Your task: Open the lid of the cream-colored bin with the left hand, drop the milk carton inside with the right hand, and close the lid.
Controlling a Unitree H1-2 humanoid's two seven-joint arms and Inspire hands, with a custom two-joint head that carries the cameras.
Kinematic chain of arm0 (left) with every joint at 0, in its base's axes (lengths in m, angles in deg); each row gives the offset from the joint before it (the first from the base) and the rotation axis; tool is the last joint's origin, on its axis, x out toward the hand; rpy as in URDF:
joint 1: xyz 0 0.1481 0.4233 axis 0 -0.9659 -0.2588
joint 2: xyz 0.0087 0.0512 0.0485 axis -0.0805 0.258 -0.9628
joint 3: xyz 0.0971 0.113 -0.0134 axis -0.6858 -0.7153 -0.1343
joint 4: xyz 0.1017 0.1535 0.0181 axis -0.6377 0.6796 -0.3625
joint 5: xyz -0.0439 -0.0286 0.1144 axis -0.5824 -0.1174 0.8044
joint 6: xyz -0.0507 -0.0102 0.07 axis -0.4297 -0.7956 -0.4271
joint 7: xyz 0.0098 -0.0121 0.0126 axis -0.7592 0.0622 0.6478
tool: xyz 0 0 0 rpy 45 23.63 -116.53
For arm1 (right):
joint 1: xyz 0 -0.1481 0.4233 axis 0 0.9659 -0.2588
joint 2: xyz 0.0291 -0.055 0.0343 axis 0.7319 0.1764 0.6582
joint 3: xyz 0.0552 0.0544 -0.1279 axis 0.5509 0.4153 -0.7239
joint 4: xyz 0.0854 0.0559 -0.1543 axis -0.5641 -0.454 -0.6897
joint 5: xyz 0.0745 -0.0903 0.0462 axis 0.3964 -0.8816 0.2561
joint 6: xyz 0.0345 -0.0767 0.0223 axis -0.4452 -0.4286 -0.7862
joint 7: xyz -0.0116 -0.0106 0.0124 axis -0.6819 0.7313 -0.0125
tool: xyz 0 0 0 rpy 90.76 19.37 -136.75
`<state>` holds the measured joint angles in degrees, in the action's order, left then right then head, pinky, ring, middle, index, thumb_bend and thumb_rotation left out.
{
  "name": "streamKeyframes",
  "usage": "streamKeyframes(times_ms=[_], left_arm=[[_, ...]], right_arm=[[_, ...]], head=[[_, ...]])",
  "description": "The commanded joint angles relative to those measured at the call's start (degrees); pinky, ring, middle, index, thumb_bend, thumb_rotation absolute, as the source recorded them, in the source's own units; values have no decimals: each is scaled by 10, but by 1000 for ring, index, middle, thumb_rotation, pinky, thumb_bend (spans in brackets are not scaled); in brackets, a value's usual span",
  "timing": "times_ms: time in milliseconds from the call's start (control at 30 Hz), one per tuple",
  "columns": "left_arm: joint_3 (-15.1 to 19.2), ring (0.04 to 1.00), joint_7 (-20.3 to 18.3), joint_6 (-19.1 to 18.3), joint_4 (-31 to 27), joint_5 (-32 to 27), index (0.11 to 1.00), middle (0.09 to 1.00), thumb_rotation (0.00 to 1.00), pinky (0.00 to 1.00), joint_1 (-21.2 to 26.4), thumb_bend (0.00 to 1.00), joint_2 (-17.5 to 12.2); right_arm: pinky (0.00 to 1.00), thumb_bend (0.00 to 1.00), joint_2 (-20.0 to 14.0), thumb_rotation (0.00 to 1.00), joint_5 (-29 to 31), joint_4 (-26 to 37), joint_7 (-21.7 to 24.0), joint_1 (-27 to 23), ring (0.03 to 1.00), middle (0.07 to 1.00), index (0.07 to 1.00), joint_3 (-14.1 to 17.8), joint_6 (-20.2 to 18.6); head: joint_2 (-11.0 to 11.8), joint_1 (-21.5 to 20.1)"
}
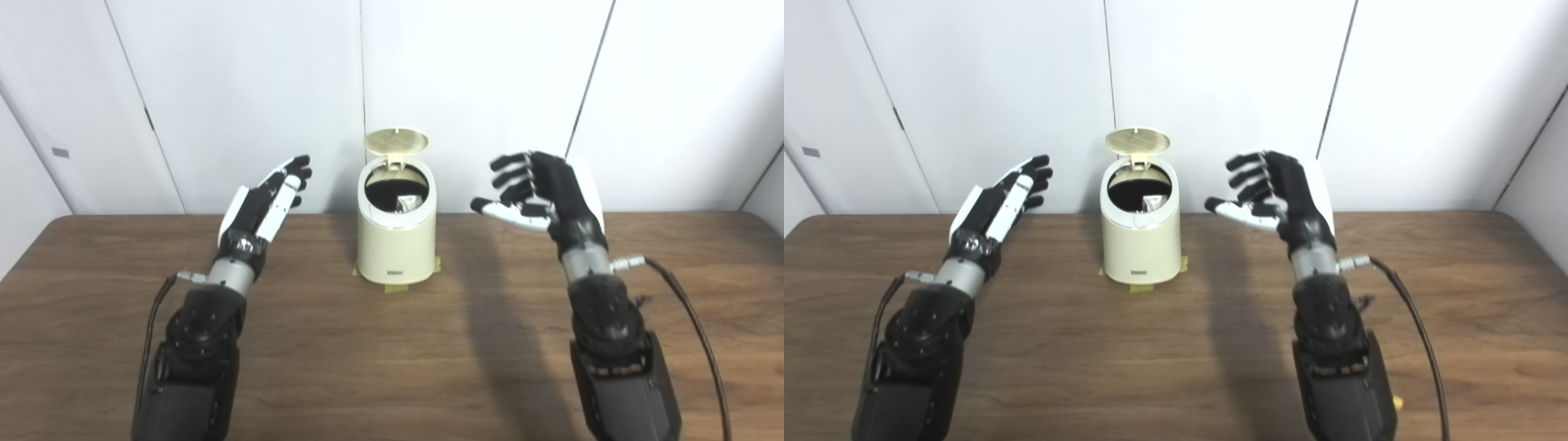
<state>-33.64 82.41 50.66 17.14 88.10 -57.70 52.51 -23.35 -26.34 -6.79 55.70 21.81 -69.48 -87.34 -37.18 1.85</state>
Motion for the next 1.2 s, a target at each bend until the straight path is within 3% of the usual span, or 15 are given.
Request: streamKeyframes(times_ms=[0,33,67,167,233,333,467,633,833,1167], left_arm=[[0,905,-3,4,4,-5,876,892,870,878,53,381,-9],[-2,899,-6,2,11,-6,869,886,858,878,63,371,-9],[-4,895,-8,1,17,-8,865,883,854,878,72,361,-10],[-11,895,-18,-5,35,-10,865,884,855,883,95,349,-13],[-17,899,-26,-7,48,-8,865,889,842,880,110,356,-15],[-27,905,-36,-11,69,-5,870,895,828,879,131,375,-21],[-20,906,-36,-16,101,-16,858,894,841,884,160,404,-11],[-12,911,-37,-17,138,-34,872,898,989,909,199,436,-1],[-17,924,-45,-8,176,-36,888,904,1000,941,234,506,-3],[-48,927,-55,32,231,-14,892,894,1000,946,265,506,-19]], right_arm=[[518,426,9,439,36,32,6,11,593,641,575,12,-2],[568,391,17,718,59,39,8,26,647,686,639,20,-7],[603,393,22,835,78,44,11,38,682,714,673,25,-12],[679,441,29,969,117,54,20,70,761,787,748,34,-21],[727,492,32,982,140,57,23,88,824,854,821,40,-26],[770,564,39,994,165,55,18,113,849,877,864,45,-17],[788,606,55,1000,190,50,9,133,848,869,863,49,3],[790,564,60,1000,223,49,16,151,866,892,889,47,18],[798,564,59,1000,229,47,7,148,856,884,885,42,5],[759,553,52,1000,216,34,-1,142,817,846,883,19,5]], head=[[-1,2],[-1,2],[1,2],[5,2],[8,1],[11,1],[15,0],[19,-2],[22,-4],[26,-9]])
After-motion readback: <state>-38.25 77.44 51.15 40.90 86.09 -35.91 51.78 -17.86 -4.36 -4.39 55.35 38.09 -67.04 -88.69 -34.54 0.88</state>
